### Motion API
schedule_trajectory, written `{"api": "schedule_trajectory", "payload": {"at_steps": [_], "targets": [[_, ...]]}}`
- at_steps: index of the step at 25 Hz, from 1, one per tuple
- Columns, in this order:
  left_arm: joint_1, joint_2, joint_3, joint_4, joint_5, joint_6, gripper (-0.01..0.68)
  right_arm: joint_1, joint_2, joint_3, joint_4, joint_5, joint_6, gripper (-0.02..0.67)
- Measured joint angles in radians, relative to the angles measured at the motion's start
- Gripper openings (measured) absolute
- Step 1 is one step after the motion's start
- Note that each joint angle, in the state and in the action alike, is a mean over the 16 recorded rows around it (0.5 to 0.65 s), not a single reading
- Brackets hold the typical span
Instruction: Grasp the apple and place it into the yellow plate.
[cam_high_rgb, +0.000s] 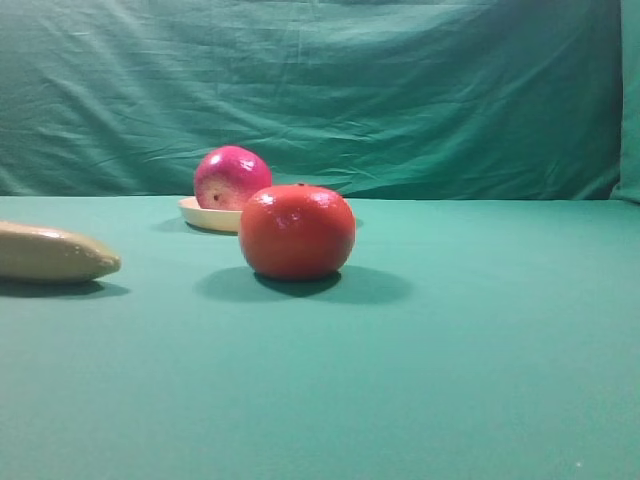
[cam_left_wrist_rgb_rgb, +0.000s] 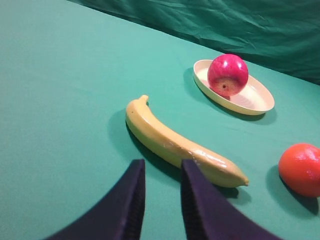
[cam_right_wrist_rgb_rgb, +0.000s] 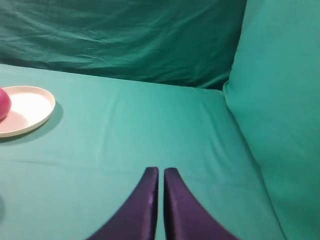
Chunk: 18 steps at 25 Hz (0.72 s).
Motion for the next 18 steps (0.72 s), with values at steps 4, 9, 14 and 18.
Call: {"api": "schedule_trajectory", "payload": {"at_steps": [4,9,14,18], "targets": [[0.0,0.0,0.0,0.0,0.0,0.0,0.157,-0.043,-0.071,0.093,0.025,-0.026,0.0,0.0],[0.0,0.0,0.0,0.0,0.0,0.0,0.157,-0.073,-0.121,0.198,0.052,-0.064,0.0,0.0],[0.0,0.0,0.0,0.0,0.0,0.0,0.157,-0.083,-0.137,0.289,0.075,-0.11,0.0,0.0],[0.0,0.0,0.0,0.0,0.001,0.0,0.157,-0.084,-0.138,0.339,0.089,-0.142,-0.001,0.0]]}}
